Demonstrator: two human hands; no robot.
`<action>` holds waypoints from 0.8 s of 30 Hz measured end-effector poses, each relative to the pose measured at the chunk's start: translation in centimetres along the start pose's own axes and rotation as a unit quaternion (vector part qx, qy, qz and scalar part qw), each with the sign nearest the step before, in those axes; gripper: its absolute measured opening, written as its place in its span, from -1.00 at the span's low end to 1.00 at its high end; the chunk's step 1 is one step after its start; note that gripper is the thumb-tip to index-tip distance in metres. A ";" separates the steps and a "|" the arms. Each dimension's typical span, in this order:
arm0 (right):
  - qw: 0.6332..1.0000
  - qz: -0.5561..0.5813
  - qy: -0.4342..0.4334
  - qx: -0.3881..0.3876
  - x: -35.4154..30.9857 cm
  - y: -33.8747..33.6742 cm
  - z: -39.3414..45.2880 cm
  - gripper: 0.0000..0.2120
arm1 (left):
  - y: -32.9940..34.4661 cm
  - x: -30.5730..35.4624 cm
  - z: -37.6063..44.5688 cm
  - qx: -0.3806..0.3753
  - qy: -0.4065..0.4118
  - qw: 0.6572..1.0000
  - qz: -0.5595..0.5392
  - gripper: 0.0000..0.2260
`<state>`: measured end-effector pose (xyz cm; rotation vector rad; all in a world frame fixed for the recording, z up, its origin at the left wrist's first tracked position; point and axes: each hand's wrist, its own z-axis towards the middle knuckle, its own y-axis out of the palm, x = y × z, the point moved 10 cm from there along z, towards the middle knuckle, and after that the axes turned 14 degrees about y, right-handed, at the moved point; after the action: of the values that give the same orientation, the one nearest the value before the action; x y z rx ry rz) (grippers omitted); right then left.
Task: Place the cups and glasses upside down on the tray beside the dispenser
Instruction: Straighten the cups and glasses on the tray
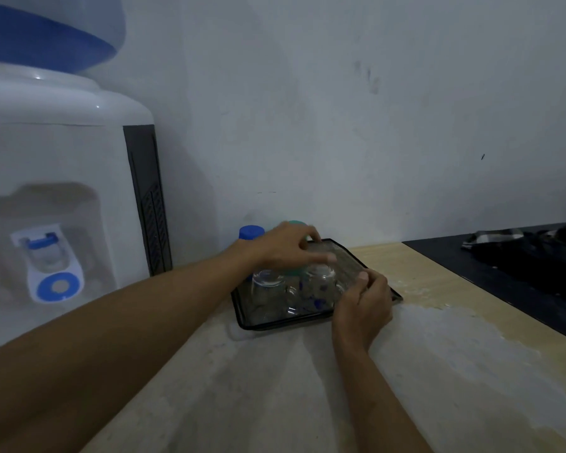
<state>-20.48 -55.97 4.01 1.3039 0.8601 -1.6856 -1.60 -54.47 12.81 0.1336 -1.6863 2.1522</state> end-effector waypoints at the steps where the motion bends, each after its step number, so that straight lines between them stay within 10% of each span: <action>1: 1.000 0.001 -0.001 0.000 -0.1 0.0 -0.1 -0.68 | -1.7 -0.8 -0.1 0.060 -0.009 0.998 0.010 -0.37; 4: 1.000 0.004 -0.003 0.001 -0.3 -0.2 -0.2 -0.70 | -5.5 -4.5 -0.8 0.155 -0.065 0.983 0.072 -0.38; 10: 1.000 0.007 0.002 0.001 -0.3 -0.1 -0.2 -0.70 | -3.6 -11.8 -2.4 -0.037 -0.189 0.975 0.111 -0.22; 24: 1.000 0.009 0.030 0.002 0.2 -0.4 -0.3 -0.69 | -4.0 -7.8 -2.4 -0.128 -0.168 0.968 0.138 -0.41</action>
<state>-20.76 -55.59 3.80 1.3663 0.8791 -1.6424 7.45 -53.42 13.38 0.2113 -2.2815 2.1704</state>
